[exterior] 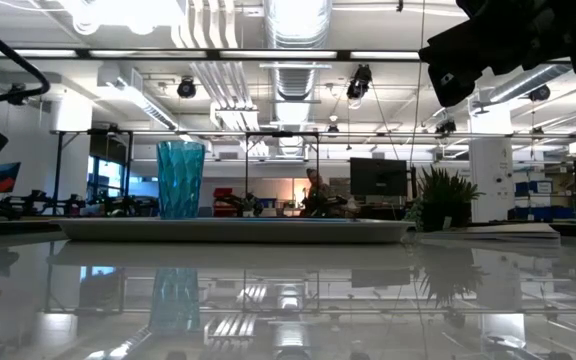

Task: Pick and place plate/cup/fork/spoon on tray
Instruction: Put the pink fork to the left side of the blue plate on the gray tray

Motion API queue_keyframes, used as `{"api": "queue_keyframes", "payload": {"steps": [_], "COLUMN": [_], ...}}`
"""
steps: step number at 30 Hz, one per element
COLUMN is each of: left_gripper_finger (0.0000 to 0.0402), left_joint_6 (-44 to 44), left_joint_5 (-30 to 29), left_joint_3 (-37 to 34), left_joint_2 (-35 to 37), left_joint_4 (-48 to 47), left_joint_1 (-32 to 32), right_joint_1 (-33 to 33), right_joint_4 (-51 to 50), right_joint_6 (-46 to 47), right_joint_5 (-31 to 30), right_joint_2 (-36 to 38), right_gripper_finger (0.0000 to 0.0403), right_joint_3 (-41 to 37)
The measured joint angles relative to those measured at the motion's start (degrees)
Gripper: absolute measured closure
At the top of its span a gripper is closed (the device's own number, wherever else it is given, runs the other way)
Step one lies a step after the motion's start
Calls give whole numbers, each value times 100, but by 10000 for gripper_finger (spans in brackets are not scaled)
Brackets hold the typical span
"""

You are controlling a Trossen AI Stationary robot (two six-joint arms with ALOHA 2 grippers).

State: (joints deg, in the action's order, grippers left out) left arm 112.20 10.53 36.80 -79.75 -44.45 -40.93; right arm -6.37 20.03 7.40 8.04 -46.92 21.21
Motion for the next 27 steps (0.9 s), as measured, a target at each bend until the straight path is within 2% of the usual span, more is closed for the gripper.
{"api": "queue_keyframes", "payload": {"steps": [8, 12, 15, 19, 22, 27], "left_gripper_finger": [401, 401, 401, 401, 401, 401], "left_joint_6": [141, -161, -771, -2194, -3250, -4552], "left_joint_5": [23, -586, -1493, -2571, -2893, -2998], "left_joint_3": [424, 1012, 1514, 2079, 2188, 2034], "left_joint_2": [268, 309, 288, 191, 156, 136], "left_joint_4": [-696, -993, -1081, -1041, -1060, -1079], "left_joint_1": [181, 516, 942, 1712, 2443, 3754], "right_joint_1": [0, 0, 2, 2, 2, 2], "right_joint_4": [2, 12, 56, 215, 219, 217], "right_joint_6": [-104, -195, -321, -436, -455, -567], "right_joint_5": [-8, -21, -56, -56, -56, -56], "right_joint_2": [0, 0, 2, 2, 4, 8], "right_gripper_finger": [346, 346, 346, 346, 346, 346], "right_joint_3": [0, 0, 0, 0, 0, 0]}}
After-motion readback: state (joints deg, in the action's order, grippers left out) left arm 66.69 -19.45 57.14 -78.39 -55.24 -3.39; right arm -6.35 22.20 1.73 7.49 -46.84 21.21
